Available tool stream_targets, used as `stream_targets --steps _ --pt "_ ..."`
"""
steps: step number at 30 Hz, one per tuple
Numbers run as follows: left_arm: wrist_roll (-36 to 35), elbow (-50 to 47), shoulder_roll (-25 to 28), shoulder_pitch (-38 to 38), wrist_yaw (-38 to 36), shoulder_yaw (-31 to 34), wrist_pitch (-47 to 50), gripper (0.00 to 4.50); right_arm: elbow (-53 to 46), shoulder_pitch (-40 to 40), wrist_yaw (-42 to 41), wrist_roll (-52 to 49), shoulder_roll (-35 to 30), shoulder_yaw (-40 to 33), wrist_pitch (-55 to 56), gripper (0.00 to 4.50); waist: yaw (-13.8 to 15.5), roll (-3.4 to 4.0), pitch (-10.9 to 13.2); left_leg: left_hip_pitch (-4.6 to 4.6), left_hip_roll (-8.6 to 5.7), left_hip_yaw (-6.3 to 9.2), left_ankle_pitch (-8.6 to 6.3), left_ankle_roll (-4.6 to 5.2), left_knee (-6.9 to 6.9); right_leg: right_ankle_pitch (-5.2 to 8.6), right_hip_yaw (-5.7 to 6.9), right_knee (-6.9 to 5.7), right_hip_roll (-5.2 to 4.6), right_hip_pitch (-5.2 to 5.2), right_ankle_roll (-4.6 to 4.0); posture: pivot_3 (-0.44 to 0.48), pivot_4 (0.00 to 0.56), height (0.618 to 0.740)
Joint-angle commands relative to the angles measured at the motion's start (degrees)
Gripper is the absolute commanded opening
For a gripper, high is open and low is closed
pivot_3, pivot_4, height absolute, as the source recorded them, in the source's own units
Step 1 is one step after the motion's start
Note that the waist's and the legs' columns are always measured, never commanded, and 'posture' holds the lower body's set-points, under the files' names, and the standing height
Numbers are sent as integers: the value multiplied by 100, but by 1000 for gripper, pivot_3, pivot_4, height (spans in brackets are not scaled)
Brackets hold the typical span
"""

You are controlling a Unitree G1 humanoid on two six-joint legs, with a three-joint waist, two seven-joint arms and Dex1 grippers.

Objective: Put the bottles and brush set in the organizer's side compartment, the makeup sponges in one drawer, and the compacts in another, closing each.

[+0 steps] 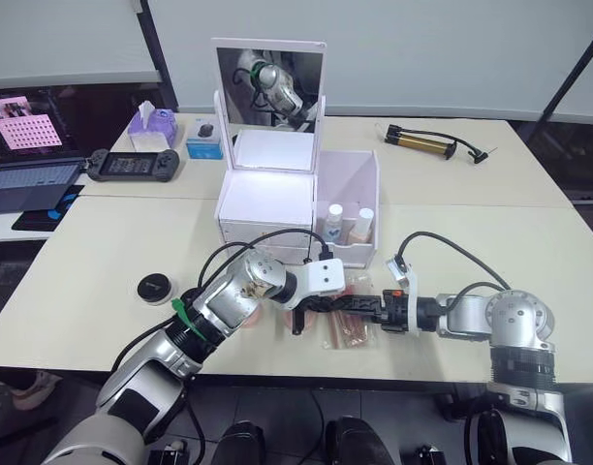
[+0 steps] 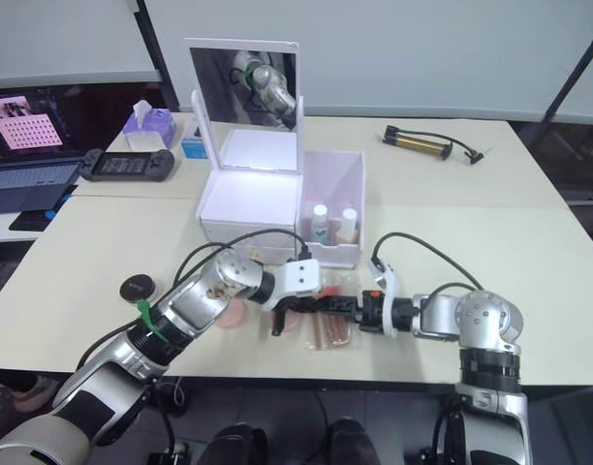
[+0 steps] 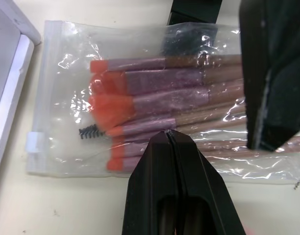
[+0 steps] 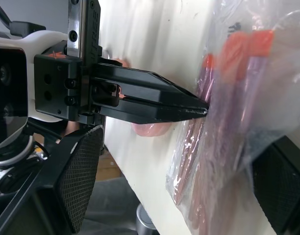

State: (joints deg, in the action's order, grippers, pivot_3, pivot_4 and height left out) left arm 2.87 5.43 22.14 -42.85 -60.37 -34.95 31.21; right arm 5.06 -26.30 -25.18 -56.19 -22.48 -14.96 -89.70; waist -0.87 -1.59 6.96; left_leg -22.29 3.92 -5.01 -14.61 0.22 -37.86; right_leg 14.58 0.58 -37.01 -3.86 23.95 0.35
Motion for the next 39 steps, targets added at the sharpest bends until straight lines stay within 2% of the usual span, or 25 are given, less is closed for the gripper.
stream_targets --steps 1,8,11,12,16,20,22,28,32,35,39 --pt "83 -64 22 13 18 59 -12 0 289 142 -36 328 28 268 85 3545 -2 3 -8 1 0 3 -1 2 0 0 -3 0 2 -1 0 0 150 706" --pt "-17 -218 -73 13 60 164 57 0 411 202 -266 619 -2 463 240 1113 -3 1 -14 0 0 9 -3 5 0 0 -22 0 13 4 -1 0 150 706" --pt "-55 -336 -17 64 -26 161 56 0 385 254 -257 713 3 433 367 189 7 -32 -45 0 -1 14 -4 6 0 0 -48 12 39 -9 -1 0 150 706" --pt "-76 -395 0 90 -72 149 52 0 365 279 -248 742 6 423 416 98 9 -38 -50 1 -1 14 -4 6 0 0 -56 15 44 -14 -1 0 150 706" --pt "-399 -732 -119 66 -16 548 336 0 -278 628 -360 675 -110 489 450 99 36 -45 -56 -1 -5 19 -5 8 0 1 -69 20 44 -19 0 0 150 706" --pt "-760 -1076 -12 96 -138 993 205 0 -896 923 -582 431 -229 305 537 99 85 -45 -56 -6 -10 21 -7 10 0 3 -78 24 43 -20 3 0 150 706" --pt "-1226 -1464 151 257 -413 1338 243 0 -1490 1145 -955 546 -415 283 1339 99 89 -37 -53 -7 -10 25 -8 13 0 3 -84 24 44 -15 4 0 150 706" --pt "-1843 -1883 385 534 -104 2227 641 0 -2670 1428 -2190 900 -1001 205 3415 99 88 -17 -45 -16 -18 30 -9 14 -2 4 -107 15 44 9 13 0 150 706" --pt "-2108 -1899 405 513 368 2919 673 0 -2650 839 -2513 1057 -1399 146 4088 99 63 -16 -42 -14 -16 31 -9 14 -2 5 -107 13 49 9 13 0 150 706" --pt "-2225 -1669 475 456 851 3613 569 0 -1835 -428 -2521 521 -1635 63 3406 99 37 -15 -33 -10 -16 27 -9 15 -1 4 -110 12 49 9 11 0 150 706" --pt "-2568 -1658 794 562 958 4209 725 0 -1002 -1550 -2891 1358 -1727 561 4409 99 27 -10 -30 -7 -15 22 -9 15 2 2 -116 11 53 13 5 0 150 706"
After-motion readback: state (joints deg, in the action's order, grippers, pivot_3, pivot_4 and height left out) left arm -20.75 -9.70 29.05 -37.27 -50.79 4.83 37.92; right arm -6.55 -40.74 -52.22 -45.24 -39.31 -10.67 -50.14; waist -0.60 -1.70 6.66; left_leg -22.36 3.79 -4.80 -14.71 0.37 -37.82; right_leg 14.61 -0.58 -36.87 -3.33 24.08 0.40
